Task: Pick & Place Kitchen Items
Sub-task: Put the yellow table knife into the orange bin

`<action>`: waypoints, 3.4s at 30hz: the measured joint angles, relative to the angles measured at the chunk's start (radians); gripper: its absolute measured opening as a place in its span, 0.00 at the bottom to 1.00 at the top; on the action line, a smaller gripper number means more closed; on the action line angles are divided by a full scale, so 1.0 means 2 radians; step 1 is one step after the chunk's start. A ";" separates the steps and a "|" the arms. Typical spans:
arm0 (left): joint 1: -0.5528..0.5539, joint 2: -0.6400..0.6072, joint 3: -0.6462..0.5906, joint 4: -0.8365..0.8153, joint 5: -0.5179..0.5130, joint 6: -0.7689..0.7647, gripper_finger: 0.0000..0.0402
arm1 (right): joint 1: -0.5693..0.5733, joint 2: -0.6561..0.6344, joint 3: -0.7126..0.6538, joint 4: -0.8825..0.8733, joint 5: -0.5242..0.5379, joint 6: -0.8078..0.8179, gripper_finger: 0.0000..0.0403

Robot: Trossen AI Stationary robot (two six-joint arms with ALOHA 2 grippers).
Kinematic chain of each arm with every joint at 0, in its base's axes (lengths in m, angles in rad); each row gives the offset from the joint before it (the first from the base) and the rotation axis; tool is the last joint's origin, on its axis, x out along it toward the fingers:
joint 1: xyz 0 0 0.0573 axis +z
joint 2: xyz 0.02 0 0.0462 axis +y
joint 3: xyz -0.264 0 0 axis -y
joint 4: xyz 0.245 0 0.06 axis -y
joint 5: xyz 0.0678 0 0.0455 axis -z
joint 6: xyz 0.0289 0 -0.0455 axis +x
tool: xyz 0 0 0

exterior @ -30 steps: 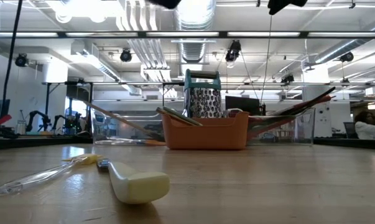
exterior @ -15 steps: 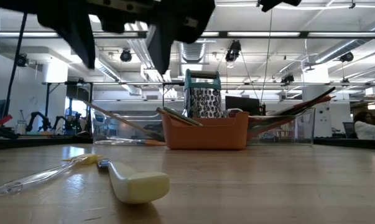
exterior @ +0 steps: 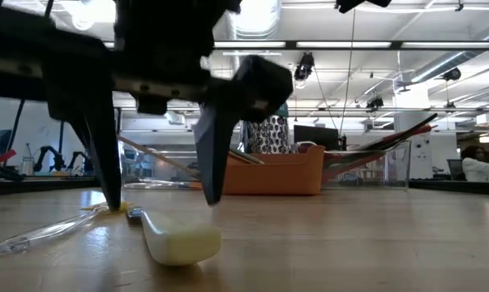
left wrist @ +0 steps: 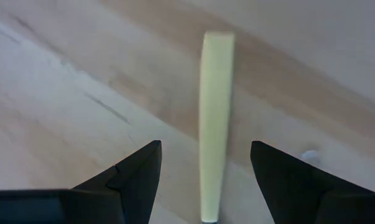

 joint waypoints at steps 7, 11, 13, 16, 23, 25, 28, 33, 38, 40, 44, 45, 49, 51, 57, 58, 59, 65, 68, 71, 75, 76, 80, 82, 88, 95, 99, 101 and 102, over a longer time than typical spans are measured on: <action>0.000 0.022 0.000 0.008 -0.030 0.003 0.62 | 0.000 0.000 0.000 0.000 0.000 0.000 0.19; -0.001 0.027 0.000 0.007 -0.028 0.000 0.57 | 0.000 0.000 0.000 -0.001 0.000 -0.001 0.18; -0.001 0.027 0.000 0.006 -0.027 -0.002 0.52 | 0.000 0.000 0.000 -0.001 0.001 -0.002 0.17; -0.002 0.027 -0.001 0.005 -0.019 -0.002 0.41 | 0.000 0.000 0.000 -0.001 0.010 -0.002 0.17; -0.004 0.027 -0.002 0.008 -0.018 -0.003 0.12 | 0.000 0.000 0.000 -0.001 0.011 -0.001 0.19; -0.004 0.027 -0.002 0.010 -0.018 -0.008 0.12 | 0.000 0.000 0.000 -0.001 0.011 0.000 0.19; -0.004 0.023 -0.002 0.011 -0.024 -0.012 0.12 | 0.000 0.000 0.000 -0.001 0.010 0.003 0.19; -0.003 -0.010 -0.003 0.007 -0.062 -0.016 0.12 | 0.000 -0.002 0.000 -0.001 0.009 0.004 0.16; 0.012 -0.076 0.002 0.016 -0.082 -0.036 0.12 | 0.000 -0.016 0.000 -0.004 0.009 0.004 0.15; 0.021 -0.101 0.002 0.023 -0.099 -0.049 0.12 | 0.000 -0.026 0.000 -0.005 0.009 0.004 0.15; 0.050 -0.156 0.001 0.071 -0.124 -0.080 0.12 | 0.000 -0.048 0.000 -0.004 0.014 0.006 0.14; 0.059 -0.167 0.001 0.089 -0.128 -0.086 0.12 | 0.000 -0.054 0.000 -0.005 0.018 0.006 0.14; 0.103 -0.196 0.000 0.177 -0.131 -0.107 0.12 | 0.000 -0.072 0.000 -0.005 0.023 0.006 0.14; 0.125 -0.203 0.000 0.226 -0.131 -0.112 0.12 | 0.000 -0.081 0.000 -0.005 0.023 0.005 0.14; 0.192 -0.205 0.000 0.335 -0.116 -0.161 0.12 | 0.000 -0.105 0.000 -0.005 0.023 0.000 0.14; 0.201 -0.203 0.000 0.348 -0.110 -0.170 0.12 | 0.000 -0.108 0.000 -0.005 0.023 -0.001 0.14; 0.211 -0.198 -0.001 0.362 -0.103 -0.177 0.12 | 0.000 -0.111 0.000 -0.005 0.023 -0.002 0.14; 0.257 -0.183 -0.050 0.525 -0.080 -0.241 0.12 | 0.000 -0.123 0.000 -0.004 0.025 -0.040 0.14; 0.274 -0.173 -0.108 0.664 -0.082 -0.280 0.12 | 0.000 -0.125 0.000 -0.004 0.026 -0.072 0.14; 0.285 -0.156 -0.165 0.802 -0.102 -0.304 0.12 | 0.000 -0.126 0.000 -0.003 0.026 -0.099 0.14; 0.289 -0.133 -0.221 0.898 -0.146 -0.308 0.12 | 0.000 -0.128 0.000 -0.003 0.027 -0.130 0.14; 0.290 -0.126 -0.232 0.911 -0.158 -0.305 0.12 | 0.000 -0.129 0.000 -0.003 0.027 -0.133 0.14; 0.297 -0.103 -0.253 0.936 -0.185 -0.294 0.12 | 0.000 -0.130 0.000 -0.002 0.035 -0.137 0.14; 0.303 -0.090 -0.253 0.938 -0.185 -0.296 0.12 | 0.000 -0.131 0.000 -0.001 0.036 -0.137 0.14; 0.321 -0.063 -0.250 0.944 -0.185 -0.299 0.12 | 0.000 -0.131 0.000 -0.001 0.035 -0.144 0.14; 0.326 -0.018 -0.253 0.959 -0.178 -0.312 0.12 | 0.000 -0.131 0.000 -0.002 0.035 -0.154 0.14; 0.326 0.010 -0.253 1.009 -0.174 -0.312 0.12 | 0.000 -0.131 0.000 -0.002 0.035 -0.156 0.14; 0.327 0.022 -0.253 1.029 -0.174 -0.312 0.12 | 0.000 -0.131 0.000 -0.003 0.035 -0.155 0.14; 0.327 0.029 -0.253 1.040 -0.174 -0.312 0.12 | 0.000 -0.131 0.000 -0.004 0.035 -0.155 0.14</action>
